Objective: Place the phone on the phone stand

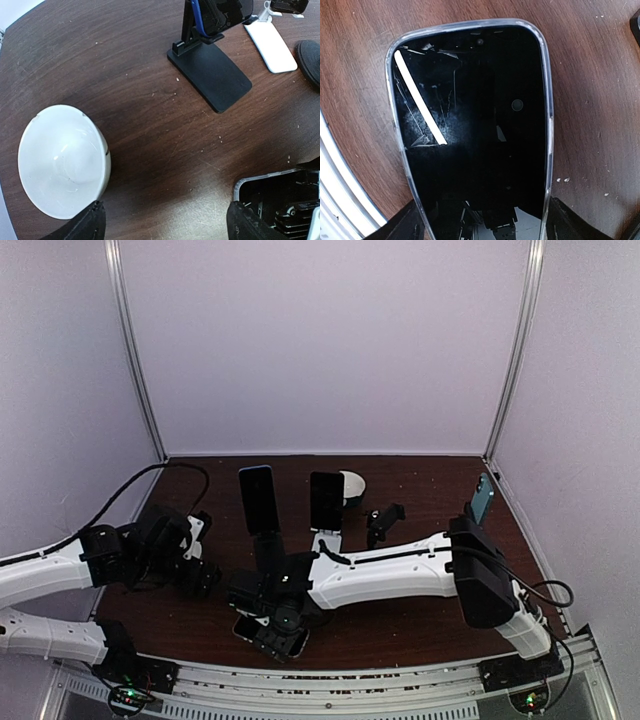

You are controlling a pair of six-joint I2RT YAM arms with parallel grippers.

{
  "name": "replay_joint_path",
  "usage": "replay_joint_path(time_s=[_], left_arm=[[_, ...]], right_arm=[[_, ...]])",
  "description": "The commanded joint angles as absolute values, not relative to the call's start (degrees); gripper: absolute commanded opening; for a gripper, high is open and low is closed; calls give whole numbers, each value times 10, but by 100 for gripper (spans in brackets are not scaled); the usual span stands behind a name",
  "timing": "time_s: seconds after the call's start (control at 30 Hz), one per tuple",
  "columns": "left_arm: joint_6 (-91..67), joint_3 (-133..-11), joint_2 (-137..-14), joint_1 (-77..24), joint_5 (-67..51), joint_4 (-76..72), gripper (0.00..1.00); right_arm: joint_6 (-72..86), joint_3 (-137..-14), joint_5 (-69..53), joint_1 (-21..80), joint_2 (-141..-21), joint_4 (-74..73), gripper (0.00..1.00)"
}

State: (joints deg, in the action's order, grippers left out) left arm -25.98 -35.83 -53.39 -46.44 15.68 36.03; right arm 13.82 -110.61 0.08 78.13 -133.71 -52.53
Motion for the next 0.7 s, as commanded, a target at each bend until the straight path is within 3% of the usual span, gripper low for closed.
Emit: replay_joint_path(time_s=[0.0, 0.17, 0.4, 0.57, 0.67], left_arm=[[-249, -386, -543, -461, 147, 341, 86], [-259, -399, -528, -461, 127, 325, 84], [-314, -369, -491, -473, 25, 204, 78], [-353, -347, -432, -496, -70, 59, 84], [-368, -344, -401, -497, -44, 46, 87]], right_arm=[[143, -1076, 27, 785, -1304, -525, 64], [157, -963, 101, 792, -1198, -362, 51], [181, -823, 179, 796, -1072, -174, 48], [176, -787, 279, 809, -1013, -135, 48], [163, -771, 318, 820, -978, -103, 48]])
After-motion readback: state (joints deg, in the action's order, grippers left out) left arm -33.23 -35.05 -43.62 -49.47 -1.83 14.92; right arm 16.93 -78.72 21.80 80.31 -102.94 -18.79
